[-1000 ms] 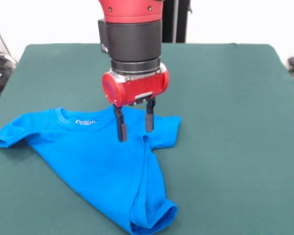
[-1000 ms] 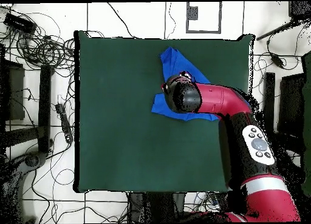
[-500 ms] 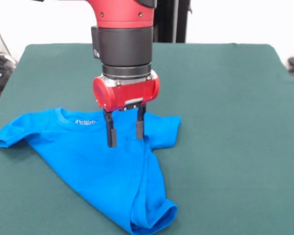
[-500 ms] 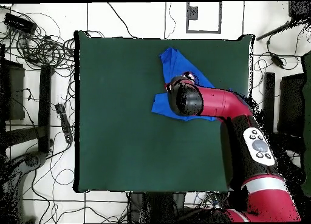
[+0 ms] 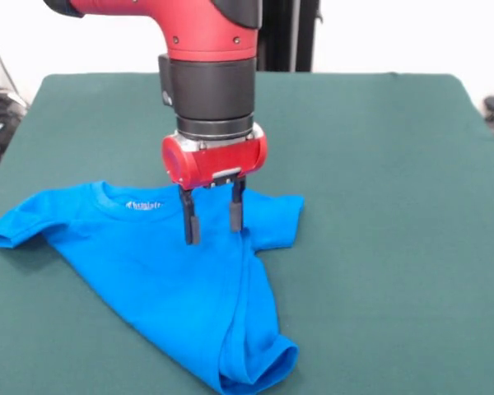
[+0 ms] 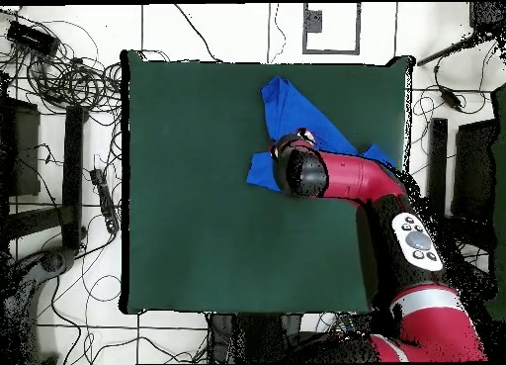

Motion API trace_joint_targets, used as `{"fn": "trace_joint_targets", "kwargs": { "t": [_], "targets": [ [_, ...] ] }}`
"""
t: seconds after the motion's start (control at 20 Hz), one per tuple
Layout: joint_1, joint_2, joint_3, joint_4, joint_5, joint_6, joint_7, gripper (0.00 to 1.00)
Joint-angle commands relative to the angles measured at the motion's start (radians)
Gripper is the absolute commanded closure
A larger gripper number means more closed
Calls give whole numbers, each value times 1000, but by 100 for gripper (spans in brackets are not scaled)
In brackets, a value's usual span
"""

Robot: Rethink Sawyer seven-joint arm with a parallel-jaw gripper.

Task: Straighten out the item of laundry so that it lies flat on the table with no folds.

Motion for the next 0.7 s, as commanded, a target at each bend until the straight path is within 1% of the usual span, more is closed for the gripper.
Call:
{"fn": "trace_joint_targets", "kwargs": {
  "t": [0.05,0.25,0.4,0.7],
  "targets": [
    [47,43,41,144,49,-20,248,0],
    [41,29,53,165,59,-13,248,0],
    [52,22,43,170,64,-17,258,0],
    [61,67,35,144,59,-54,261,0]
  ]
}}
